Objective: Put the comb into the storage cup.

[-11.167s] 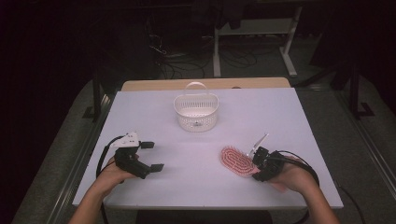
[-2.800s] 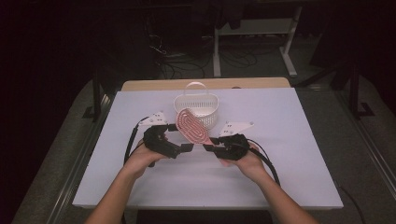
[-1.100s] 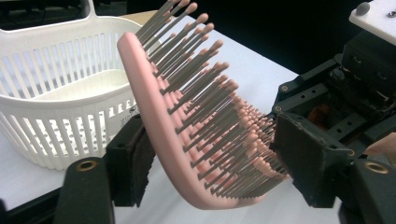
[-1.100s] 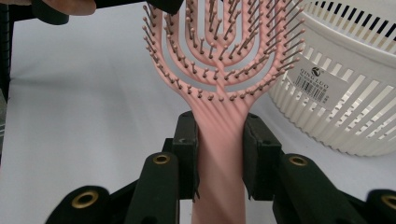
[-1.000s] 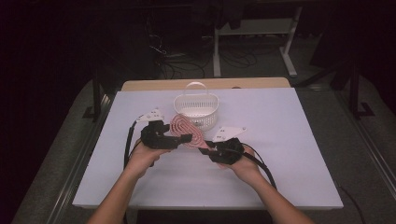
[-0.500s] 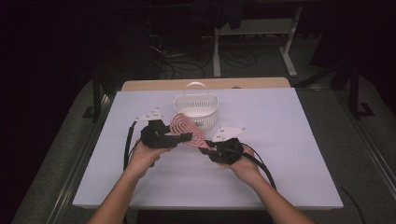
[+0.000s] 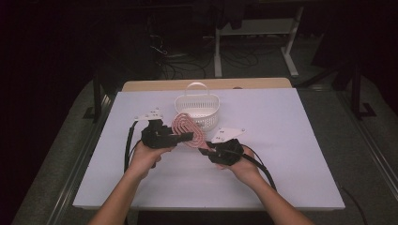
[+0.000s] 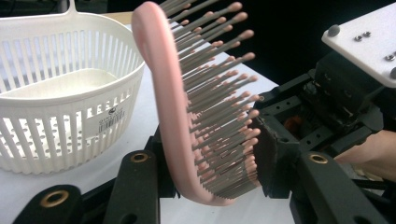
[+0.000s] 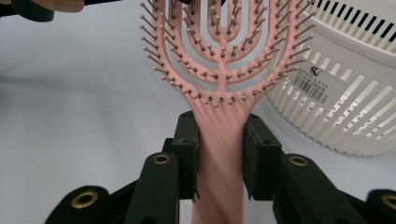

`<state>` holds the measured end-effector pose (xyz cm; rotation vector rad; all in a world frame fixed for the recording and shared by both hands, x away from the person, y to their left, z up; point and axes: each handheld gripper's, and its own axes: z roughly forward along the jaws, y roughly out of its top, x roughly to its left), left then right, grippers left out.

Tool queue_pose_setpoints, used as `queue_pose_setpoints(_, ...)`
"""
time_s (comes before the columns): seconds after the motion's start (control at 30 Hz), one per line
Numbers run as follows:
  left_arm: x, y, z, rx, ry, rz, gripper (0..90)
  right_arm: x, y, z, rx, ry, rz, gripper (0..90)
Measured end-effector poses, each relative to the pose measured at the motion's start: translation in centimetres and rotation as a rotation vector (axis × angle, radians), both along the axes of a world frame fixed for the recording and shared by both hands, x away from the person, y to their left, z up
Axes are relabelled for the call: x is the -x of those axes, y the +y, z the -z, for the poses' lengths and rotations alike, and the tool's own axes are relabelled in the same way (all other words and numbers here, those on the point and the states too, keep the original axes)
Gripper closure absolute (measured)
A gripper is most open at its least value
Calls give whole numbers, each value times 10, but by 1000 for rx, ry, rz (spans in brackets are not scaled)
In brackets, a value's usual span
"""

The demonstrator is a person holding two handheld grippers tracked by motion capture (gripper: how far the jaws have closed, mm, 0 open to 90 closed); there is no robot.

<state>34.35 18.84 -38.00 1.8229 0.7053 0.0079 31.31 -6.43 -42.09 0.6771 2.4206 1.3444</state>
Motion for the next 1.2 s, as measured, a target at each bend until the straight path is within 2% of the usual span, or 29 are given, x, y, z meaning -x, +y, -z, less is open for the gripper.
queue_pose_setpoints(0.5,1,1,-3,35,-7,14,641,0,4,1,-5,0,-9,680)
queue_pose_setpoints(1.0,3,1,-4,25,-28,17,650,1,5,2,-10,2,-23,645)
queue_pose_setpoints(1.2,3,1,-5,18,-34,3,651,1,5,1,-12,2,-23,627)
